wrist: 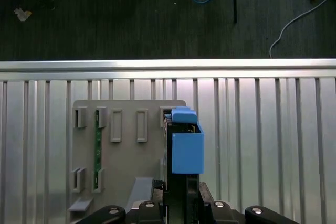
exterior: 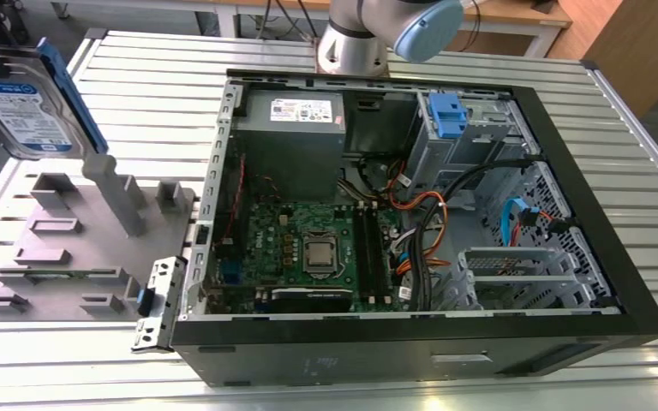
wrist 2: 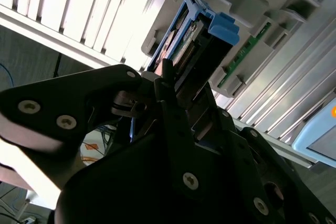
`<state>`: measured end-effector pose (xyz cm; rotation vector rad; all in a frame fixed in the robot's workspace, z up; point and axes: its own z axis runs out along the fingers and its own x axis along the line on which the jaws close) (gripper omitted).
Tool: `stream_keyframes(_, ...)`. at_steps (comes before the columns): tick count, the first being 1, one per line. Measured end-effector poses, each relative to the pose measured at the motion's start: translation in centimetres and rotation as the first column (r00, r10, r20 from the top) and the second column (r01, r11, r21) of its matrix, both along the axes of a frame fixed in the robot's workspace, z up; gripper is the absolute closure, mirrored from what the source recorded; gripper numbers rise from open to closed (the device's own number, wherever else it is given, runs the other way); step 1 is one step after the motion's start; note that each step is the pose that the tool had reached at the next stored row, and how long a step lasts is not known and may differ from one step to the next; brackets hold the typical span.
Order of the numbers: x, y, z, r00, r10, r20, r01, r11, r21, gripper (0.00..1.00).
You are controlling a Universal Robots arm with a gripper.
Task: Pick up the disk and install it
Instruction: 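Pick up the disk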
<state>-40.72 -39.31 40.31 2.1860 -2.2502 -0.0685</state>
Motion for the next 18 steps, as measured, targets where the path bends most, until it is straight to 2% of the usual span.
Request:
stream_keyframes(5, 0.0, 0.0, 0.5, 1.0, 0.0, 0.0, 0.0, 1.0, -0.0001, 0.65)
stream_keyframes(12, 0.0, 0.0, 1.54, 1.0, 0.0, 0.0, 0.0, 1.0, 0.0, 0.65)
stream_keyframes(18, 0.0, 0.0, 2.0, 1.0, 0.0, 0.0, 0.0, 1.0, 0.0, 0.65)
